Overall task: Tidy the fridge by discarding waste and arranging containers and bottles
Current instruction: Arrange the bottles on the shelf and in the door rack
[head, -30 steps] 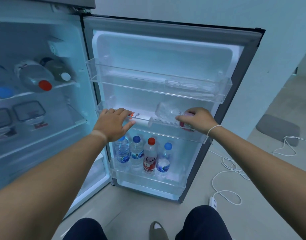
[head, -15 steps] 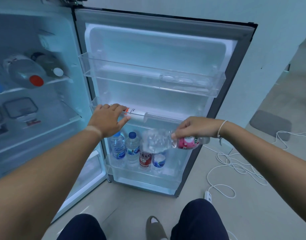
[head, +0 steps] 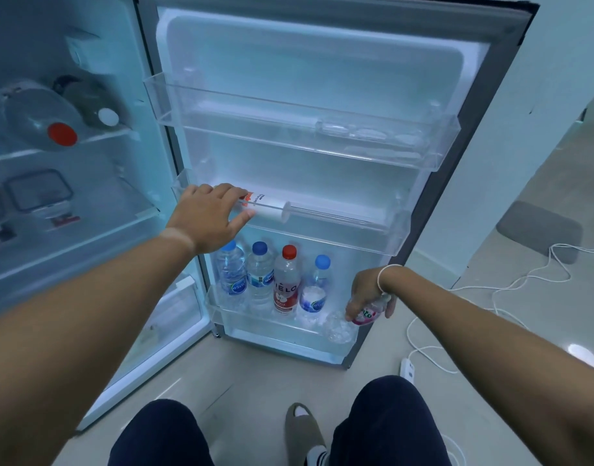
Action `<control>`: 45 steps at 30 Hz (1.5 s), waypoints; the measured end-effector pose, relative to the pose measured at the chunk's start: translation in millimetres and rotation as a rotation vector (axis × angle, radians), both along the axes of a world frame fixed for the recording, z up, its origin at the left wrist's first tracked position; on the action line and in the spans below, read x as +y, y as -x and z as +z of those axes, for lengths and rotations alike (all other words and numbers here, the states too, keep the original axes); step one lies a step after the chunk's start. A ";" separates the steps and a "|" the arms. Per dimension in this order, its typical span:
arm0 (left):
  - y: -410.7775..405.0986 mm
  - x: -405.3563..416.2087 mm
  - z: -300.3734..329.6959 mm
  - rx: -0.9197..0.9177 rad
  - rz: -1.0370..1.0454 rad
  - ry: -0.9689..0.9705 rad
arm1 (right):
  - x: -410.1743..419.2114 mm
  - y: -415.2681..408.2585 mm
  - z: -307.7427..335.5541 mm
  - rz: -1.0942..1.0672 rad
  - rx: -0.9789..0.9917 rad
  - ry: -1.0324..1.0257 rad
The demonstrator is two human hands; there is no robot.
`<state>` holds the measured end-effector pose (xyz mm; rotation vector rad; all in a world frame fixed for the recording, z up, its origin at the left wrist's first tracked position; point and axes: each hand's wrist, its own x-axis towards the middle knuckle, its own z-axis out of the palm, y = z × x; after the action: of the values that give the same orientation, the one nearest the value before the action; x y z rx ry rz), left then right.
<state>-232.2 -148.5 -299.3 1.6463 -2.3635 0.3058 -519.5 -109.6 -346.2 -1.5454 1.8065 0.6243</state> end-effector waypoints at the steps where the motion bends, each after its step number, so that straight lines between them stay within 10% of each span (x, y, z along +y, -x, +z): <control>1: -0.3 -0.3 -0.5 -0.006 0.002 0.005 | -1.1 -1.6 -6.5 0.001 0.009 0.007; 11: 2.3 1.1 1.1 -0.022 0.017 0.015 | -17.2 -9.5 -54.0 0.171 0.166 0.394; 45: 5.8 6.1 7.1 -0.063 0.050 -0.052 | -19.1 -1.3 -100.1 -0.026 -0.028 0.577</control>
<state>-237.9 -142.4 -292.2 1.7463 -2.3982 0.3125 -518.2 -128.7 -446.3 -1.8728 2.0934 0.0563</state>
